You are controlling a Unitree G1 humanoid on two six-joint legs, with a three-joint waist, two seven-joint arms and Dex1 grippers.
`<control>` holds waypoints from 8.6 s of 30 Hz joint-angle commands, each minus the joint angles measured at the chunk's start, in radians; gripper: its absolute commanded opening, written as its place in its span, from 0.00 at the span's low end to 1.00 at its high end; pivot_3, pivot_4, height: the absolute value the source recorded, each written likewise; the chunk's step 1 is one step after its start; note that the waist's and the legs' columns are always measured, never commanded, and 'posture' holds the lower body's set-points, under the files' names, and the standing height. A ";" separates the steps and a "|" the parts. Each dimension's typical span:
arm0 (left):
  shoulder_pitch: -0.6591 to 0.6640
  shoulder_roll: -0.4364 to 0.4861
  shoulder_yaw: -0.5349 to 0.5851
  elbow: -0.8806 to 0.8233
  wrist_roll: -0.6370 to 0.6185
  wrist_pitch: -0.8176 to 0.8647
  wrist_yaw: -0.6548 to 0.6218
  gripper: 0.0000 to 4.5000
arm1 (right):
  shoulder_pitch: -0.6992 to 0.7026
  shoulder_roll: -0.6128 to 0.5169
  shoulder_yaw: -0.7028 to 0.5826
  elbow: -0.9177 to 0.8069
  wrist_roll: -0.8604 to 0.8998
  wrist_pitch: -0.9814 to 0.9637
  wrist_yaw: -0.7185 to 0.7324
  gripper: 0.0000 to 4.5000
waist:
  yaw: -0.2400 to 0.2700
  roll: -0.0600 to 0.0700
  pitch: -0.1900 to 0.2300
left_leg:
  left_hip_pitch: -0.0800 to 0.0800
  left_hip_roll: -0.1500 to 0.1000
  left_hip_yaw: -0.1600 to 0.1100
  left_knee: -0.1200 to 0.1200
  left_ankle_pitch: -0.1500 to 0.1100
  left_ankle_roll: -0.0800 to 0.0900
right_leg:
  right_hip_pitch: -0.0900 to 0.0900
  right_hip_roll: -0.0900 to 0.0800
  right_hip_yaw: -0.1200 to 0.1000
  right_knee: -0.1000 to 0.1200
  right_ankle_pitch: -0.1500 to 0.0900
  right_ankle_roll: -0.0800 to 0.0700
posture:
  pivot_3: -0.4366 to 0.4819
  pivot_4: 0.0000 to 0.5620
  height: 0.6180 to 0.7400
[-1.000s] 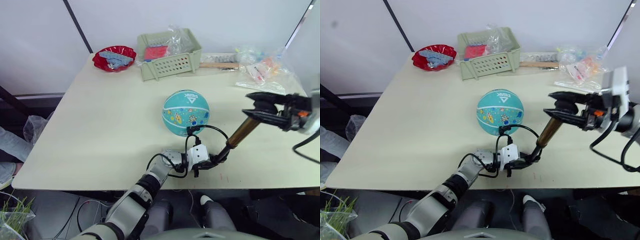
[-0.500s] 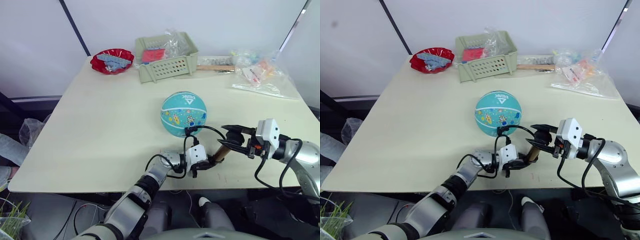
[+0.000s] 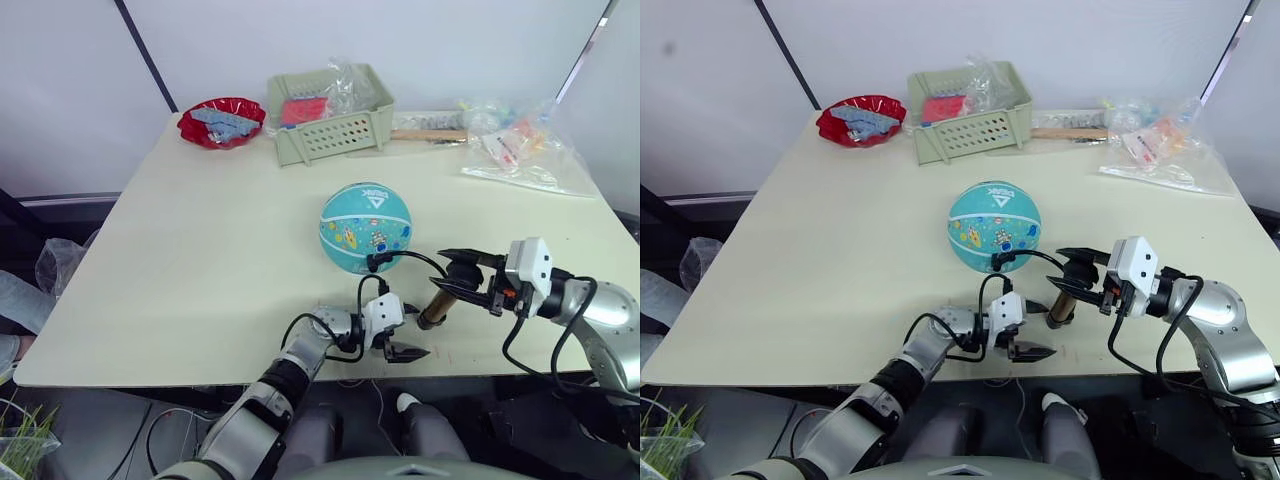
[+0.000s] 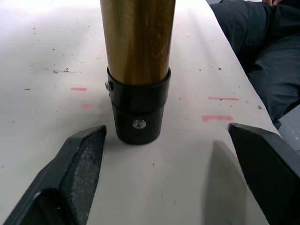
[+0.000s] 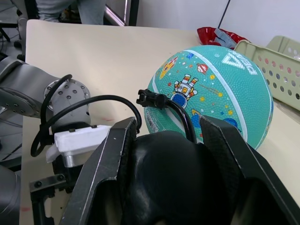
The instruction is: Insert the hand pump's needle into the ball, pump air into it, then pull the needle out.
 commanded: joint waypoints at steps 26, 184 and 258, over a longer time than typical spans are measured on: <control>0.366 0.438 0.256 -0.918 -0.438 0.311 -0.153 0.99 | 0.033 -0.006 -0.104 -0.009 0.047 0.082 -0.060 0.37 | 0.024 0.012 0.017 | -0.009 0.000 0.002 0.000 0.000 0.000 | -0.009 -0.004 0.003 0.000 0.000 -0.009 | 0.48 0.27 1.00; -0.258 0.046 0.290 -0.191 -0.144 0.295 0.302 1.00 | -0.195 0.047 0.252 0.083 -0.712 -0.252 -0.380 0.98 | 0.027 0.009 0.032 | -0.008 -0.002 0.014 0.019 0.002 -0.001 | -0.014 0.005 0.016 0.019 0.008 -0.001 | 0.48 0.27 1.00; -0.180 -0.021 0.159 0.097 0.071 0.079 0.546 1.00 | 0.024 0.155 0.032 -0.152 -0.297 -0.150 -0.317 0.01 | 0.078 0.011 0.031 | -0.011 -0.010 -0.001 0.021 0.002 -0.001 | -0.007 -0.002 0.002 0.015 0.004 0.004 | 0.48 0.27 1.00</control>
